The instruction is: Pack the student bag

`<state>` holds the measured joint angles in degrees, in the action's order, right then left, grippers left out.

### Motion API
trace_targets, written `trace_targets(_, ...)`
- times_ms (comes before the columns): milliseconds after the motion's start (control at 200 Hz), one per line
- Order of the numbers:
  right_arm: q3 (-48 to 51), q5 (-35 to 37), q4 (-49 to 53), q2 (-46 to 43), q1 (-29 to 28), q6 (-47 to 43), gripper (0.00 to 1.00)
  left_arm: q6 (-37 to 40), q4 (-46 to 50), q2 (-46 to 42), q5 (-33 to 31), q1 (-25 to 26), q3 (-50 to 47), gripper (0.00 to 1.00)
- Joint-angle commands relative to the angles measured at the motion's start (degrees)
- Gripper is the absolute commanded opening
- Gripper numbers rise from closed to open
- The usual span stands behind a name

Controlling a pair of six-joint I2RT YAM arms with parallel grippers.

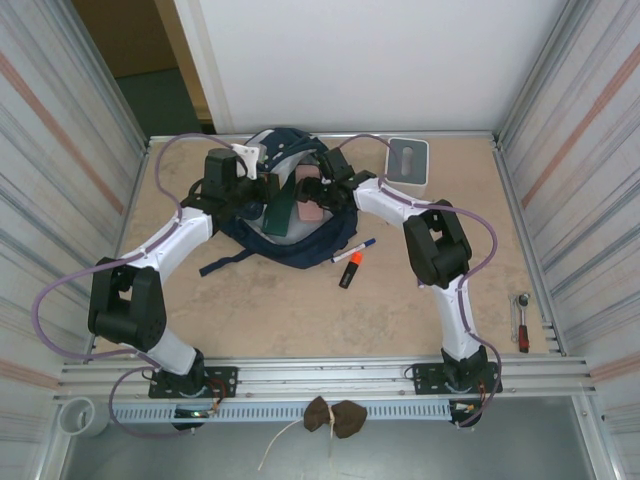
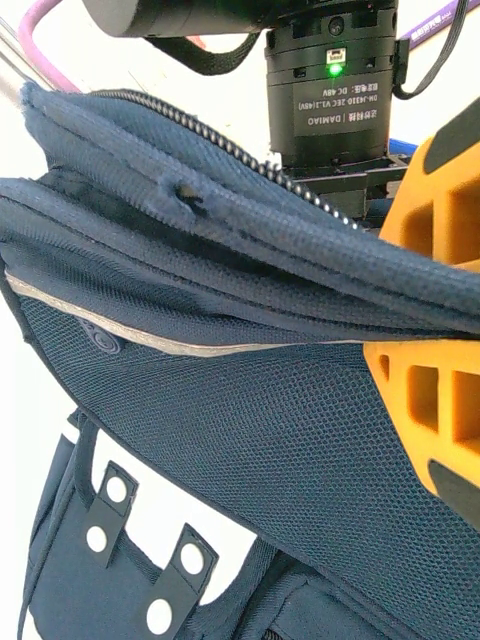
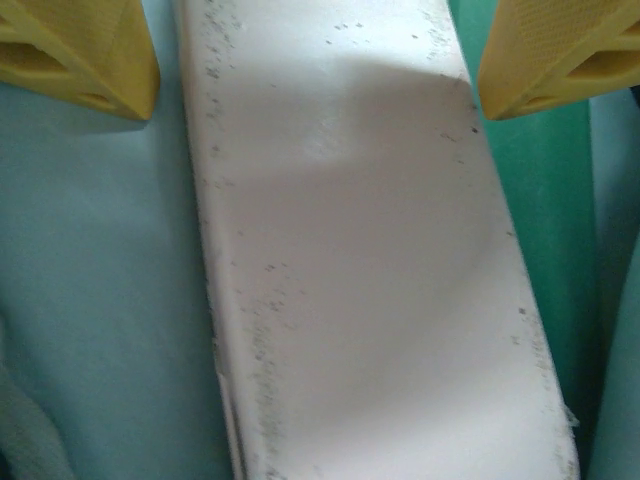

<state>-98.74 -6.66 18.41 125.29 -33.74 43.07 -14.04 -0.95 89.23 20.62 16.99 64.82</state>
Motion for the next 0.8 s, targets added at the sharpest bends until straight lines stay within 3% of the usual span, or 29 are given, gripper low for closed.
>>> trace_targets(0,1.53,1.49,0.15,-1.96,-0.19,-0.99,0.81,-1.36,-3.29,-3.20,4.35,0.85,2.51,0.00)
trace_targets(190,-2.30,-4.90,-4.29,2.08,-0.50,-1.00,0.59,-2.18,-2.74,-3.23,3.92,1.14,1.85,0.00)
trace_targets(271,-5.78,-7.10,-4.57,3.72,-0.96,-1.51,0.54,-3.25,-2.41,-3.44,2.66,1.27,1.33,0.00)
trace_targets(486,-3.76,-5.29,-2.71,-1.11,0.11,-3.91,0.64,-5.97,-2.65,-5.13,-0.93,1.68,-0.87,0.00)
trace_targets(606,3.18,-5.74,-2.46,-7.98,0.69,-6.93,0.73,-5.85,-2.53,-5.47,-2.62,1.77,-1.45,0.00)
trace_targets(792,16.32,-7.09,-3.78,-19.91,1.53,-10.54,0.75,-5.24,-1.73,-5.38,-3.65,1.74,-1.71,0.00)
